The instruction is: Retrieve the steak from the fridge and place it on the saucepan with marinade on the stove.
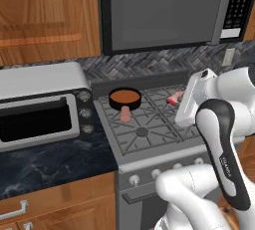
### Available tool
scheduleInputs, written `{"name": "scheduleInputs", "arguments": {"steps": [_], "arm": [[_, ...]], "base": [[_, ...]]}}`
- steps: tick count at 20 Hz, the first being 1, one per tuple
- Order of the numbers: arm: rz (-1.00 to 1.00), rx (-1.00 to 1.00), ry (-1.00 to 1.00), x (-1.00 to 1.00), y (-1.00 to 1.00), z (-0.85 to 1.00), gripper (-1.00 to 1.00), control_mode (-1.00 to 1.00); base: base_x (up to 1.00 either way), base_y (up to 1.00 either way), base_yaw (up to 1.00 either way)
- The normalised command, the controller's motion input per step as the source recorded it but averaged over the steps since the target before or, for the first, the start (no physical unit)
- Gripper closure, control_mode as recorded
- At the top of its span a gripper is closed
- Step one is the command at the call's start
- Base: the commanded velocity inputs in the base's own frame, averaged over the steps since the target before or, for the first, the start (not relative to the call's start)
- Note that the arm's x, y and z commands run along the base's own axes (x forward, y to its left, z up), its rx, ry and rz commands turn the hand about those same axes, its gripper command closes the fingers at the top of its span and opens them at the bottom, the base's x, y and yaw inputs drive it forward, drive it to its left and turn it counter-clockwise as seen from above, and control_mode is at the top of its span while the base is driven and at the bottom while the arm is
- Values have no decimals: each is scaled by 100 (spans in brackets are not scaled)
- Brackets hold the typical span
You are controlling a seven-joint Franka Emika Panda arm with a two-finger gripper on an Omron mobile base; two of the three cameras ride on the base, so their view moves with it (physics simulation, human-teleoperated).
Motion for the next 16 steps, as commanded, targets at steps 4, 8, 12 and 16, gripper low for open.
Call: {"name": "scheduleInputs", "arguments": {"steps": [4,8,12,16], "arm": [[0,0,0,56,17,-11,100,-100],[0,0,0,67,25,-1,100,-100],[-1,-1,5,59,14,0,100,-100],[-6,0,8,44,1,-3,100,-100]], "base": [[0,0,0],[0,0,0],[0,0,0],[0,0,0]]}}
